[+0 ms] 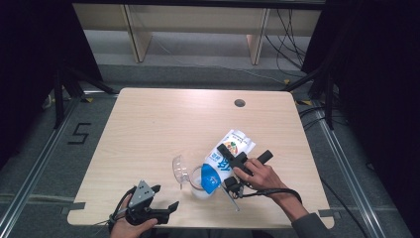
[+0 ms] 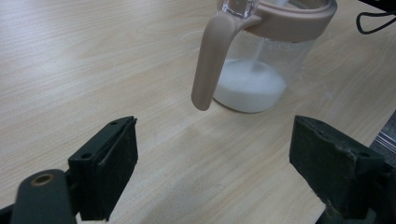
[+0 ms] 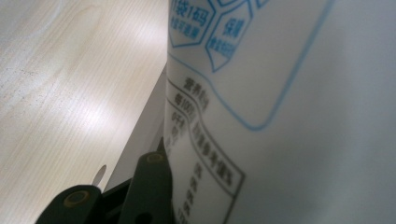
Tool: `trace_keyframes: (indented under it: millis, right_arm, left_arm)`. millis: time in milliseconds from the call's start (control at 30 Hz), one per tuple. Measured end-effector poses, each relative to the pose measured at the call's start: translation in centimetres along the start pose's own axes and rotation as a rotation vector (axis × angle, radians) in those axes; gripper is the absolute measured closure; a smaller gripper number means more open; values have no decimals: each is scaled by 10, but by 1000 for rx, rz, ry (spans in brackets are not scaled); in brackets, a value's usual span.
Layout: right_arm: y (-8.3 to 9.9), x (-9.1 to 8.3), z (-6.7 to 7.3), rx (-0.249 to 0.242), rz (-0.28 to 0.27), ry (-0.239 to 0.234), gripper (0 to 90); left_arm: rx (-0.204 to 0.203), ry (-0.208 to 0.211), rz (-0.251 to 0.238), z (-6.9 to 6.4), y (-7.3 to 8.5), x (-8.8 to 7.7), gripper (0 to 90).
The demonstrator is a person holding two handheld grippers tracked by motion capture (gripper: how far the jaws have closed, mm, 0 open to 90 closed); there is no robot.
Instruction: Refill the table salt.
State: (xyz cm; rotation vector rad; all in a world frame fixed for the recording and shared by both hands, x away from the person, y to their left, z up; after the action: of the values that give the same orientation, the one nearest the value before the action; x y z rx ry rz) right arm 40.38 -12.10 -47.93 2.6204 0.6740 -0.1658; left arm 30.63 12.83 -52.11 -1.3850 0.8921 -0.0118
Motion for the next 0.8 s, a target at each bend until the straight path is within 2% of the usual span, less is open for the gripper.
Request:
trace_keyframes:
  millis: [33, 67, 100, 133, 200, 333, 433, 500, 567, 800]
  right_arm:
    - [0, 0, 0, 2, -1, 1, 666]
    - [0, 0, -2, -20, -6, 9, 667]
    - [0, 0, 0, 1, -4, 6, 667]
    - [0, 0, -2, -12, -6, 12, 667]
    - [0, 0, 0, 5, -5, 9, 667]
    - [0, 0, 0, 3, 2, 2, 670]
    - [0, 0, -1, -30, -1, 3, 673]
    - [0, 0, -1, -27, -2, 8, 674]
    - [0, 0, 0, 0, 6, -4, 674]
    - [0, 0, 0, -1, 4, 1, 675]
  left_arm:
    - [0, -1, -1, 0, 0, 0, 150]
    - [1, 0, -1, 0, 0, 0, 150]
    - [1, 1, 0, 0, 0, 0, 150]
    - [0, 1, -1, 0, 0, 0, 150]
    - [1, -1, -1, 0, 0, 0, 150]
    - [-1, 0, 0, 0, 0, 0, 150]
    - [1, -1, -2, 0, 0, 0, 150]
    - [1, 1, 1, 0, 0, 0, 150]
    - [-1, 1, -1, 0, 0, 0, 150]
    - [0, -2, -2, 0, 0, 0, 150]
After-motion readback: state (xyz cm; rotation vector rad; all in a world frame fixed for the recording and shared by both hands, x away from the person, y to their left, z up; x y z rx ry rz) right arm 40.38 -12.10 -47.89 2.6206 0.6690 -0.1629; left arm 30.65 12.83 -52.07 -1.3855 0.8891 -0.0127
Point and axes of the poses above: each handheld gripper's, and its own axes: x roughly forward along the jaws, y roughly out of its underside, z roughly to its left, the point moved 5 cm from there along x, roughly forward along the jaws, and after that the axes turned 8 degrees about -y, right-handed, at the moved point
